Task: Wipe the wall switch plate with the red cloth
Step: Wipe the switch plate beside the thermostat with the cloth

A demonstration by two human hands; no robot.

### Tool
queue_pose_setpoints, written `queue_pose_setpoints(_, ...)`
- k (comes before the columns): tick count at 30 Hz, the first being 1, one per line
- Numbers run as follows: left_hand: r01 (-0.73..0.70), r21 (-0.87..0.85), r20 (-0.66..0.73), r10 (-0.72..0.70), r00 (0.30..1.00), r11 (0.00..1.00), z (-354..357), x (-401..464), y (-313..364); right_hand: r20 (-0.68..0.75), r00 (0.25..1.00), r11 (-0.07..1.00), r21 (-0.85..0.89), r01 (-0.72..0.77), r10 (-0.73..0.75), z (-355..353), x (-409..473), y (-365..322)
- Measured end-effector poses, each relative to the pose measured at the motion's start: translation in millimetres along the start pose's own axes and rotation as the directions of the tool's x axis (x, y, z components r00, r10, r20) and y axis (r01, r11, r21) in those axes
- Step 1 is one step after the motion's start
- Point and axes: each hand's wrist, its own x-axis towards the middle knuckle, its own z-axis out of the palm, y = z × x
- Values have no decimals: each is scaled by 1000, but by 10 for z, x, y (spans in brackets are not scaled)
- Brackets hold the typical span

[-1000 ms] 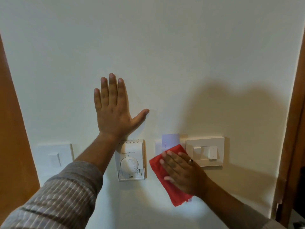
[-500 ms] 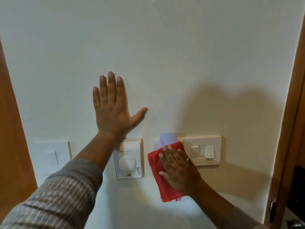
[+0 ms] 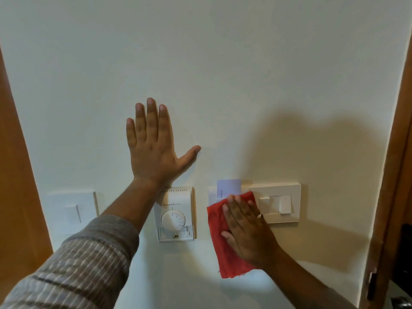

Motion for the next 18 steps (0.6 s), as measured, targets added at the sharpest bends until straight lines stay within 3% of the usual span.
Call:
queue_pose_setpoints(5,-4,-3,15,4,1000,1000,9,-10,-5,3,994,987,123,-105,105,-140,188,-169)
queue_pose_setpoints(7,-1,-9,25,2,1000,1000,5,-18,-11,-67,968,966,112,-233,241,-210,205,-156)
queue_pose_setpoints(10,5,-16,42,-4,999,1000,-13,-14,-15,-120,802,811,74,-581,585,-343,234,-216)
queue_pose_setpoints(12,5,-10,54,-4,999,1000,-22,-10,-14,-30,701,699,125,-704,712,-438,247,-222)
queue_pose_setpoints(16,-2,-12,129,3,992,1000,-60,-10,-10,325,464,343,365,-865,824,-569,318,-131)
queue_pose_setpoints(18,4,-34,191,3,982,999,-141,-6,-7,439,405,216,419,-882,802,-635,368,-92)
